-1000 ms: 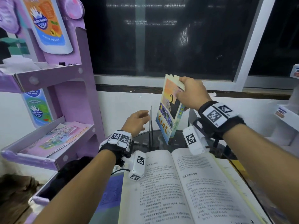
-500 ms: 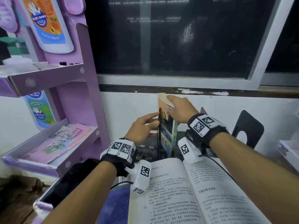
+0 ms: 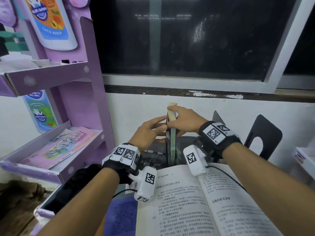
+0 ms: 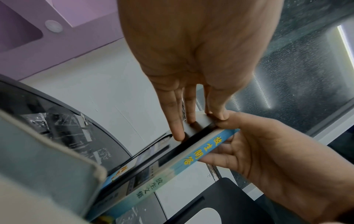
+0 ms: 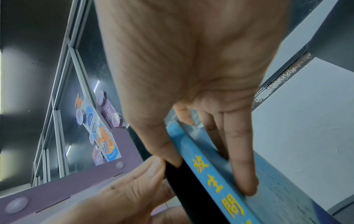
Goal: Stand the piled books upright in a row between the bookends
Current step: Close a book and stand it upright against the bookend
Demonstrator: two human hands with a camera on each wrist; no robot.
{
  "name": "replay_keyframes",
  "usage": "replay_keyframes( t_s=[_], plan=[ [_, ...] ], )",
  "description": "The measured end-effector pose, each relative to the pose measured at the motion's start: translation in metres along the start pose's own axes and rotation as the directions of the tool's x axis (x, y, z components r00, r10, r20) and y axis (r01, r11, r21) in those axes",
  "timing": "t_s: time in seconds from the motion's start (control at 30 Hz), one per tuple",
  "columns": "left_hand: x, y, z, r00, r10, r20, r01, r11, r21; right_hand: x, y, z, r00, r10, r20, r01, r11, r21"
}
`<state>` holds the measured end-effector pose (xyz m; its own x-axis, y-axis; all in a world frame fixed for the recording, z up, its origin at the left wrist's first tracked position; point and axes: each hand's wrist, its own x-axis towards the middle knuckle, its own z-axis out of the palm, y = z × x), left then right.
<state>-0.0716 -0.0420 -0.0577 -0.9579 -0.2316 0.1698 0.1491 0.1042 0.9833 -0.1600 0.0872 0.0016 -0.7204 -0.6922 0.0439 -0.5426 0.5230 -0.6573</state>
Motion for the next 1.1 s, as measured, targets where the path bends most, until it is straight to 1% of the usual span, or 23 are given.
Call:
replay_keyframes(
  t_s=[0.2, 0.27, 0.33, 0.37, 0.47, 0.53, 0.67, 0.73, 0.8, 0.9, 0.93, 1.1],
  plan=[
    [-0.002, -0.001, -0.002, 0.999, -0.017, 0.039, 0.018, 0.999, -0.032, -0.005, 0.009, 0.000, 0.992, 0.000, 0.125, -0.013, 0.995, 0.101],
    [-0.001, -0.001, -0.002, 0.998, -0.025, 0.049, 0.027, 0.999, -0.033, -0.006, 0.011, 0.001, 0.994, -0.021, 0.111, 0.012, 0.997, 0.074],
    [0.000, -0.001, -0.002, 0.999, -0.025, 0.045, 0.027, 0.999, -0.032, -0.007, 0.012, 0.000, 0.997, -0.052, 0.065, 0.053, 0.998, -0.019],
    [0.001, -0.001, -0.002, 0.999, -0.024, 0.040, 0.025, 0.999, -0.029, -0.008, 0.012, 0.000, 0.996, -0.062, 0.056, 0.064, 0.997, -0.036],
    [0.002, -0.001, -0.001, 0.999, -0.015, 0.028, 0.015, 1.000, -0.015, -0.008, 0.014, 0.001, 0.995, -0.068, 0.079, 0.067, 0.998, 0.017],
    [0.002, 0.000, -0.002, 1.000, -0.012, 0.029, 0.012, 1.000, -0.013, -0.008, 0.013, 0.001, 0.993, -0.075, 0.089, 0.073, 0.997, 0.018],
    [-0.001, 0.001, -0.003, 0.998, -0.014, 0.060, 0.015, 1.000, -0.013, -0.010, 0.014, 0.002, 0.990, -0.082, 0.114, 0.075, 0.995, 0.058],
    [-0.002, 0.002, -0.004, 0.997, -0.013, 0.072, 0.014, 1.000, -0.016, -0.010, 0.014, 0.002, 0.991, -0.084, 0.108, 0.079, 0.996, 0.047],
    [-0.003, 0.003, -0.004, 0.997, -0.010, 0.073, 0.011, 1.000, -0.021, -0.011, 0.014, 0.002, 0.992, -0.090, 0.083, 0.090, 0.996, 0.012],
    [-0.005, 0.002, -0.003, 0.998, -0.006, 0.062, 0.008, 1.000, -0.026, -0.011, 0.013, 0.005, 0.994, -0.110, 0.024, 0.112, 0.982, -0.151],
    [-0.005, 0.002, -0.003, 0.998, -0.006, 0.058, 0.008, 1.000, -0.028, -0.010, 0.013, 0.006, 0.994, -0.113, 0.013, 0.113, 0.977, -0.181],
    [-0.006, 0.003, -0.004, 0.999, -0.011, 0.044, 0.012, 1.000, -0.015, -0.006, 0.011, 0.009, 0.993, -0.122, 0.005, 0.120, 0.967, -0.227]
  ],
)
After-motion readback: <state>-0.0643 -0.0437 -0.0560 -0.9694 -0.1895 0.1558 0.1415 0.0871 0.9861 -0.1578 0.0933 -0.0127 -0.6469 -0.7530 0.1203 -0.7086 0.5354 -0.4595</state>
